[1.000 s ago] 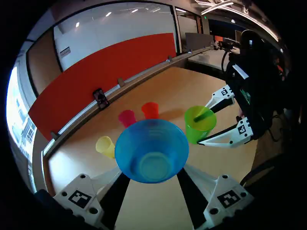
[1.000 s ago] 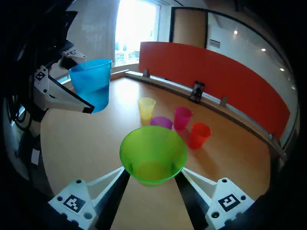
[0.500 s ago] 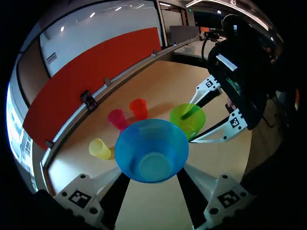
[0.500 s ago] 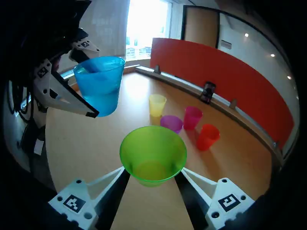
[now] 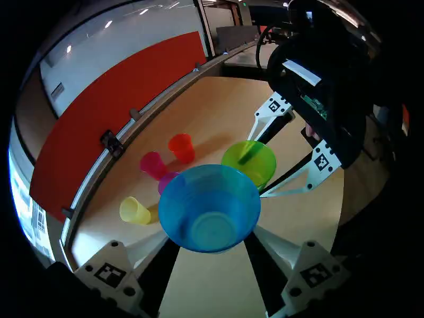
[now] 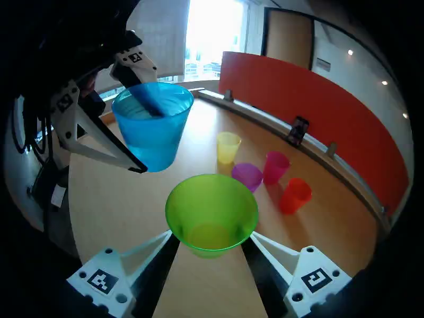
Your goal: Pour water
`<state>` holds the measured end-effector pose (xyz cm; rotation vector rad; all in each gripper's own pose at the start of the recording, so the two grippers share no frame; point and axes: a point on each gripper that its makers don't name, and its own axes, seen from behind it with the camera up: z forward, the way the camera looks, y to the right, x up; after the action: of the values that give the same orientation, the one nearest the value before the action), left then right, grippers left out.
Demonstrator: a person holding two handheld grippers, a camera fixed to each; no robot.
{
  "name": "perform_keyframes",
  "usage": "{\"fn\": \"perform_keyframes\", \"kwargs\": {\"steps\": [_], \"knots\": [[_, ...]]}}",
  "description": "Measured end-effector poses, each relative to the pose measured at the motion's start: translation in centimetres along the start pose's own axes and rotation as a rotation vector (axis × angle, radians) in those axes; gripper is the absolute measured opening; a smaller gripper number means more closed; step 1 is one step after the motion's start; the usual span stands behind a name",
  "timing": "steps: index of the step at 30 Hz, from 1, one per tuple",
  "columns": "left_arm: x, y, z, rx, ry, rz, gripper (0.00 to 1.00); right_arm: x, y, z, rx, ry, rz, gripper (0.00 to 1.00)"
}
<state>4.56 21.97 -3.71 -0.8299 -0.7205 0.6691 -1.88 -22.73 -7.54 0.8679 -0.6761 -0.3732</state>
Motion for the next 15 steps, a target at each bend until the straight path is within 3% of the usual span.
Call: {"fn": "perform_keyframes", "kwargs": {"steps": [15], "knots": [[0.3,-0.4,0.1,-0.014,-0.045,0.106,0.75,0.4,-1.2,0.2,0.049,-0.011,-0.026,0.82]]}}
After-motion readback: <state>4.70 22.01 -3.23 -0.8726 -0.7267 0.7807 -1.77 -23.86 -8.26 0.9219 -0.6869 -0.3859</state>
